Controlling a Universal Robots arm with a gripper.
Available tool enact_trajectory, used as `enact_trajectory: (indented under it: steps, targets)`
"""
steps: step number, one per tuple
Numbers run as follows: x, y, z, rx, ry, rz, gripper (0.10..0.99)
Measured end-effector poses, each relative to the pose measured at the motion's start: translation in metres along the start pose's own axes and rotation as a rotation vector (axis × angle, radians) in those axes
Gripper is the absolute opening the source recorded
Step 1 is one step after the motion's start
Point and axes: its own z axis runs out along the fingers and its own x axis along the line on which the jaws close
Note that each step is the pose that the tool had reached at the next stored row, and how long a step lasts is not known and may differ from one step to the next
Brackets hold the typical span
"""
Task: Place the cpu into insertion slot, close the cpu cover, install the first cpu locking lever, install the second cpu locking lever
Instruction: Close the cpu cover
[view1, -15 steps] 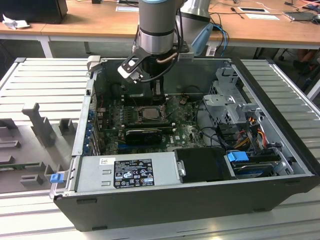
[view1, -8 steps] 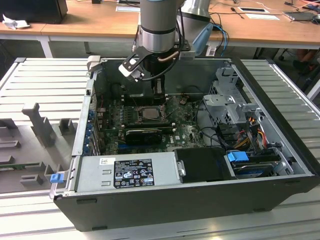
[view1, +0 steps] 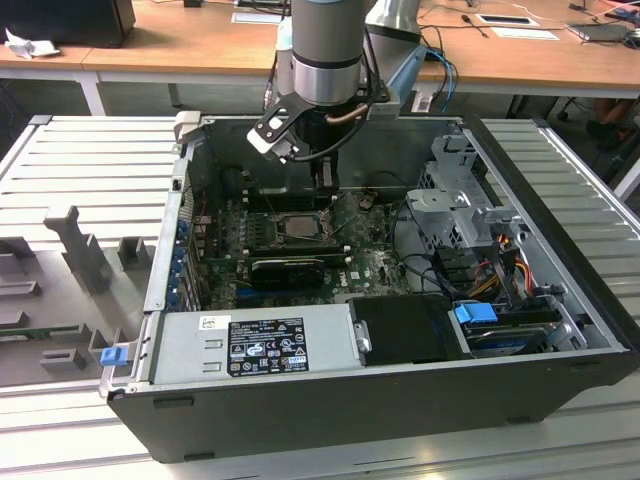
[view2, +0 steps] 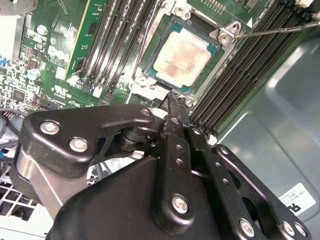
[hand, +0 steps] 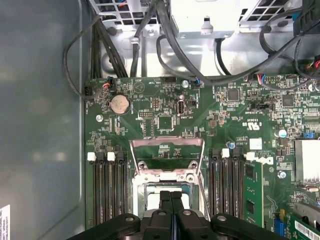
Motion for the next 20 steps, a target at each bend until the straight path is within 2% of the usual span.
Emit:
enact_trajectory:
  steps: [8, 15, 20]
  targets:
    - [0.0002, 0.0071, 0.0003, 0.0, 0.0, 0.0, 0.106]
    - [0.0003, 0.0082, -0.0019, 0.0, 0.0003, 0.0, 0.106]
    - [0.0003, 0.0115, -0.002, 0.0, 0.0, 0.0, 0.106]
